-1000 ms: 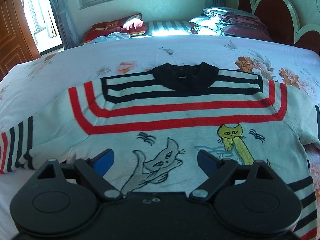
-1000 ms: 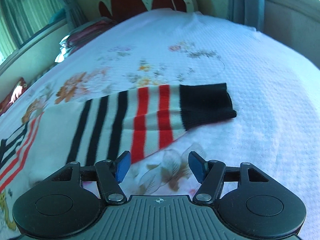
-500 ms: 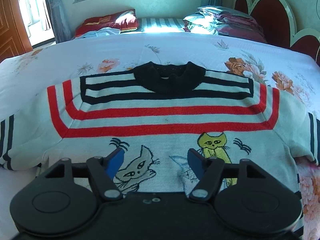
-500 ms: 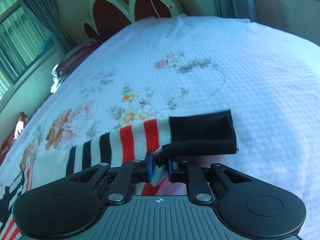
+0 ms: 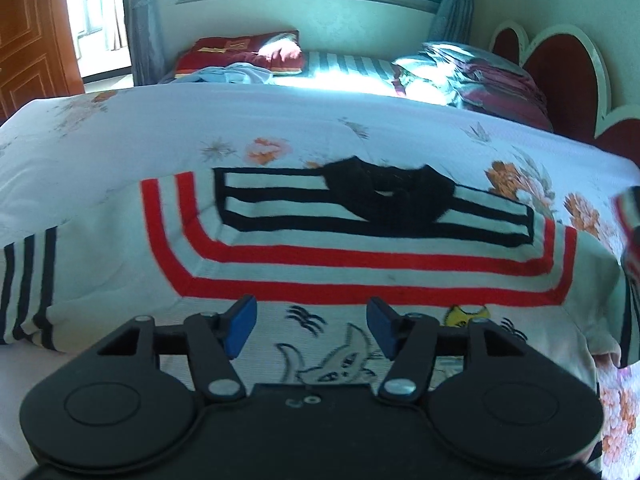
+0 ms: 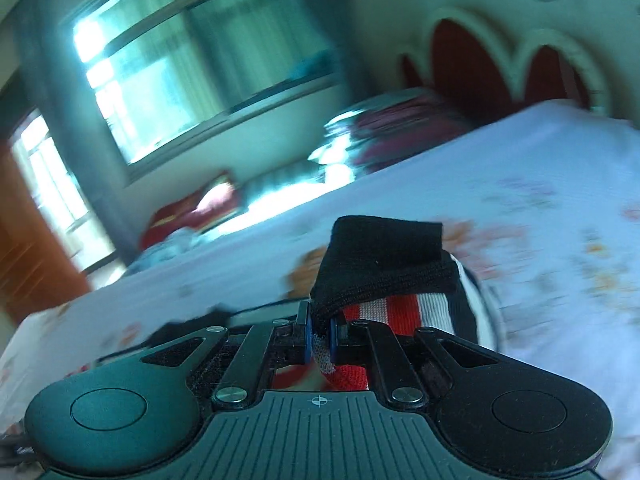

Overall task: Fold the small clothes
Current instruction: 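Lift the held sleeve with the right gripper, lay it across the sweater body, open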

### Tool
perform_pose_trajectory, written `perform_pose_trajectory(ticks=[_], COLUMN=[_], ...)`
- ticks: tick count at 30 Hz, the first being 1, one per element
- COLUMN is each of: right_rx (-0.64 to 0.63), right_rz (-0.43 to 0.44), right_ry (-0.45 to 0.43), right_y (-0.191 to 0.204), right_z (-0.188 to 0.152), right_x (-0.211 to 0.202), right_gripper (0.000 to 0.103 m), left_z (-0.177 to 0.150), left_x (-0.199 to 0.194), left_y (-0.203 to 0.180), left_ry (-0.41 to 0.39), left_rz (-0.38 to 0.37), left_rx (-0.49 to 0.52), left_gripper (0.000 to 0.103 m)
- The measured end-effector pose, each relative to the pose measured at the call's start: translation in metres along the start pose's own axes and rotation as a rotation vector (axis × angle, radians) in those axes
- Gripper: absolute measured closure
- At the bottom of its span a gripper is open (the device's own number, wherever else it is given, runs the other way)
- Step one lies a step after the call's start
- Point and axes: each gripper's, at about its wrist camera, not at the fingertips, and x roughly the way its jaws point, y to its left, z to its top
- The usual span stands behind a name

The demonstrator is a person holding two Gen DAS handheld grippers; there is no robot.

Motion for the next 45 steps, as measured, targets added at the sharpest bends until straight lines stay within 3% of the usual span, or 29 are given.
perform_pose_trajectory(ticks=[4,8,11,12,13,16,21,23,24,26,28,30,31,32,34,39,41,43,45], right_rx=[-0.109,-0.140,-0.149,-0.146,-0.147,-0.131,-0.187,-0.203,-0.204,-0.194,-0.140,-0.126,-0.128,-0.130,-0.133,-0.119,-0.118,-0.119,-0.128], right_rz=[0.128,0.182,0.203,0.204,0.205,0.183,0.028,-0.038,-0.069,-0.139,-0.171,-0.203,-0.211,-0.214,-0.217,-0.226,-0.219,-0.203,-0.205], right_ry=[0.137,0.299,0.322,0.308,0.289,0.260,0.208,0.197,0.191,0.184,0.176,0.174,0.177,0.176,0.194,0.210,0.210,0.199,0.163], right_y=[0.072,0.107,0.112,0.111,0.108,0.098,0.062,0.044,0.037,0.019,0.001,-0.010,-0.014,-0.016,-0.021,-0.026,-0.024,-0.020,-0.017], right_z=[-0.038,-0.077,-0.090,-0.090,-0.089,-0.081,-0.081,-0.085,-0.086,-0.089,-0.089,-0.088,-0.088,-0.087,-0.086,-0.082,-0.080,-0.078,-0.078], right_x=[0.047,0.088,0.086,0.081,0.075,0.057,0.015,0.000,-0.003,-0.008,-0.012,-0.011,-0.010,-0.008,0.002,0.027,0.031,0.029,0.021], right_gripper=[0.095,0.092,0.061,0.042,0.037,0.037,0.037,0.037,0.037,0.037,0.037,0.037,0.038,0.043,0.068,0.072,0.082,0.086,0.086], left_z=[0.002,0.003,0.002,0.001,0.001,-0.002,-0.011,-0.014,-0.015,-0.015,-0.014,-0.013,-0.013,-0.013,-0.009,0.021,0.031,0.034,0.027], left_x=[0.001,0.007,0.013,0.014,0.016,0.024,0.051,0.062,0.065,0.068,0.074,0.077,0.078,0.077,0.069,0.035,0.027,0.030,0.046], left_y=[0.027,0.045,0.045,0.044,0.040,0.026,0.006,0.001,0.000,0.000,-0.001,-0.005,-0.005,-0.006,-0.009,0.006,0.019,0.033,0.042], left_ry=[0.001,0.018,0.032,0.033,0.035,0.059,0.183,0.213,0.206,0.175,0.182,0.178,0.179,0.167,0.126,-0.052,-0.107,-0.121,-0.081], left_rz=[0.005,-0.030,-0.078,-0.095,-0.114,-0.171,-0.296,-0.307,-0.307,-0.334,-0.338,-0.346,-0.356,-0.359,-0.371,-0.387,-0.357,-0.302,-0.260], left_rx=[-0.024,-0.049,-0.051,-0.046,-0.039,-0.012,-0.046,-0.064,-0.078,-0.114,-0.142,-0.141,-0.149,-0.153,-0.137,-0.160,-0.171,-0.175,-0.190], left_gripper=[0.041,0.039,0.030,0.029,0.027,0.023,0.024,0.040,0.043,0.064,0.069,0.089,0.092,0.094,0.096,0.096,0.096,0.096,0.096])
